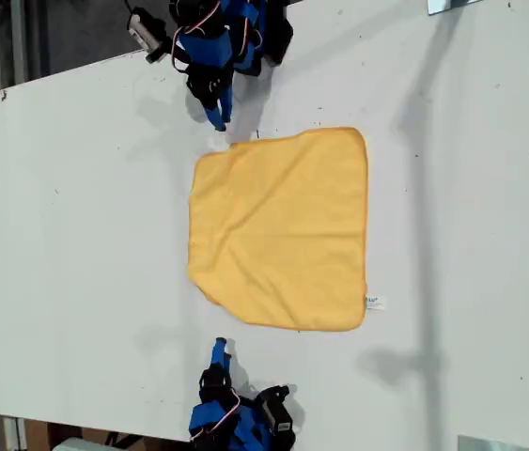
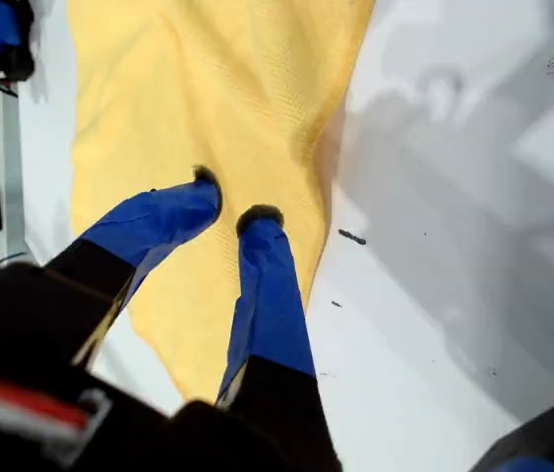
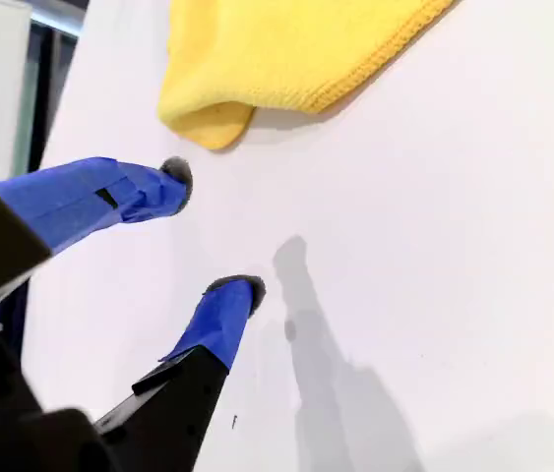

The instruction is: Grasp corners of a square towel and fold twice.

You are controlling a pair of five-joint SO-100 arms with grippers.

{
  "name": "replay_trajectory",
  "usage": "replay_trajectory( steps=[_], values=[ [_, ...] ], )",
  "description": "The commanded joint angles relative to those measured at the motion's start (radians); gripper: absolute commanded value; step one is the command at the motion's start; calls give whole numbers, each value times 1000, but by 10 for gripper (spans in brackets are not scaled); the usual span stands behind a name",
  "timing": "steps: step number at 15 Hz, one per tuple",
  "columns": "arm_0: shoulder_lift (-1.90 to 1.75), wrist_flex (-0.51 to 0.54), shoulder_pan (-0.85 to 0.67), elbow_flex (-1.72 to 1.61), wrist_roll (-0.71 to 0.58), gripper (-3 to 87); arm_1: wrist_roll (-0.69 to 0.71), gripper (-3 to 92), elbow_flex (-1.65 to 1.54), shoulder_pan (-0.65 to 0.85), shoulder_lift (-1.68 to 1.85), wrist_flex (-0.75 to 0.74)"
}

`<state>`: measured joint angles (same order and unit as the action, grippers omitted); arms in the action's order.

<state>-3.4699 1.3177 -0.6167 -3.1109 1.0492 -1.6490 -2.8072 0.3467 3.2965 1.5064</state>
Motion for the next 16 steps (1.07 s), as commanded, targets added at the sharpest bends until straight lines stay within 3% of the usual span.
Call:
replay_trajectory(
  steps=[1,3,4,6,7,8,9,11,12,13,14,16],
  values=[
    [0,-14,25,-5,-14,189,3,100,11,5,-3,11],
    [0,-12,209,-5,170,189,3,149,14,-48,-3,3],
    [0,-14,285,-5,333,189,3,154,15,-100,-3,2],
    [0,-12,282,-5,357,190,3,154,40,-120,-3,9],
    [0,-9,265,-2,558,198,3,155,52,-129,-3,18],
    [0,-8,301,38,419,190,6,187,51,-115,-3,31],
    [-2,41,293,44,509,247,11,161,26,-77,-3,29],
    [-2,8,301,25,469,206,20,233,52,-121,-3,34],
    [-2,-29,367,17,451,225,135,265,66,-133,-5,-58],
    [3,-132,393,-6,443,230,189,269,80,-169,-87,-195],
    [8,-123,394,12,453,226,225,279,219,-198,-413,-241],
    [92,14,422,100,540,216,281,297,499,-328,-922,-236]
  ],
)
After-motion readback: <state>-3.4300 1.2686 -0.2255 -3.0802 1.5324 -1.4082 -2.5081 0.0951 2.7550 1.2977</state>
